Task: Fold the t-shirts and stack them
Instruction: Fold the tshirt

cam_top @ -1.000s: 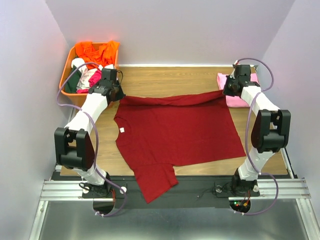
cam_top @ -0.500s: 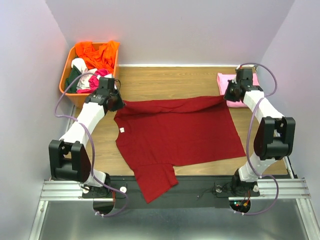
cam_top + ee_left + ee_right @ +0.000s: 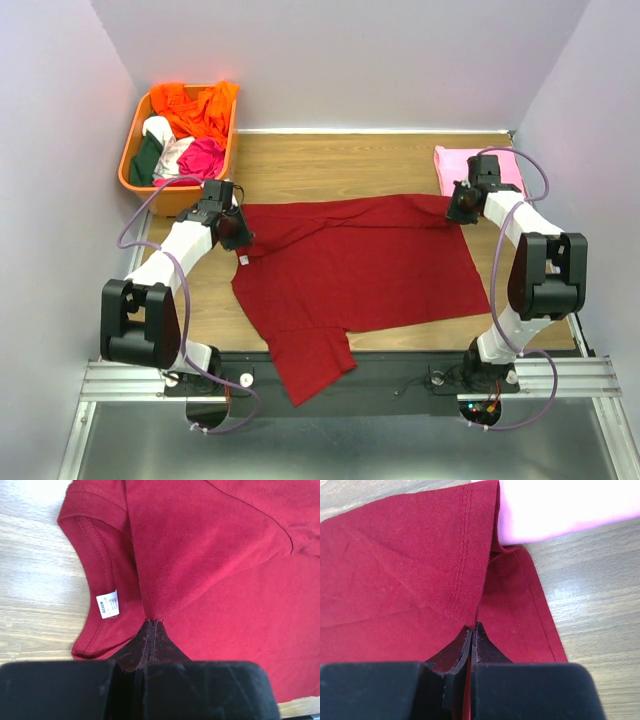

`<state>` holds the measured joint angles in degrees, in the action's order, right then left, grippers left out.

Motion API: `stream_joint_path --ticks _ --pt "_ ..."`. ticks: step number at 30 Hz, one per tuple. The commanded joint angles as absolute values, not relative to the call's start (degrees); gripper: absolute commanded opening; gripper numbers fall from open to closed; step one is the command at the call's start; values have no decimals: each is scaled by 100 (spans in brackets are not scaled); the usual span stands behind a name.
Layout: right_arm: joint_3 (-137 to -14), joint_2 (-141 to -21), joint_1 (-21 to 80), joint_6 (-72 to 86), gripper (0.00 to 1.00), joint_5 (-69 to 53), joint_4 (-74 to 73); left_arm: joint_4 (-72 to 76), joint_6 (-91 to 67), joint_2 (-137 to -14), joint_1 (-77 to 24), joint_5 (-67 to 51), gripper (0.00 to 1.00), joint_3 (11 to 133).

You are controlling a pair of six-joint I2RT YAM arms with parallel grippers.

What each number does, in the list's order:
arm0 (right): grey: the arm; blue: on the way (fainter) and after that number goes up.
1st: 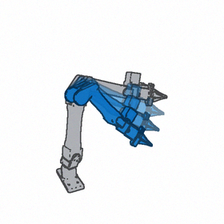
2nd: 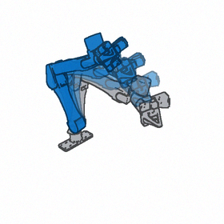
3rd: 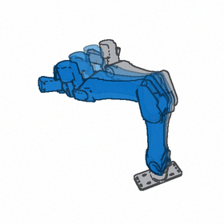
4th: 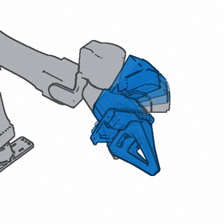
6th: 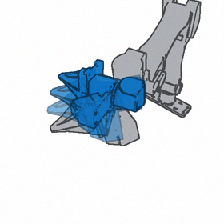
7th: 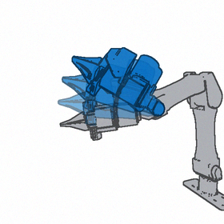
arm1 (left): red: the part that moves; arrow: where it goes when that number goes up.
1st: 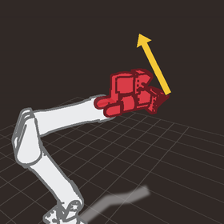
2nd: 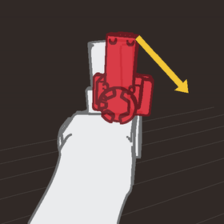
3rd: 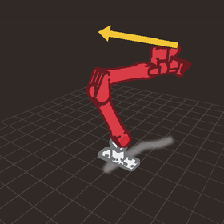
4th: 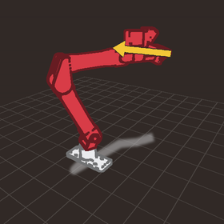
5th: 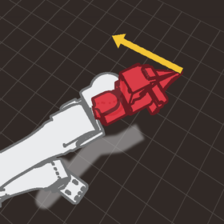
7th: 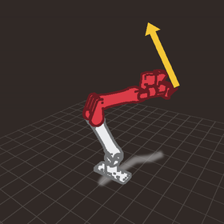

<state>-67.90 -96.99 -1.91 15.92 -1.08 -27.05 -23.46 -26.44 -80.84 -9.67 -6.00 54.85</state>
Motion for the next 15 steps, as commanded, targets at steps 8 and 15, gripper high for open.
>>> stream_joint_path --ticks 8,15 --pt "-7128 -9343 -325 1556 1 140 -2716 -2636 -2549 -7620 -914 -255 0 5948" --pt "-7339 -9422 -413 1512 1 255 -2804 -2768 -2575 -7568 -879 -386 0 6144"
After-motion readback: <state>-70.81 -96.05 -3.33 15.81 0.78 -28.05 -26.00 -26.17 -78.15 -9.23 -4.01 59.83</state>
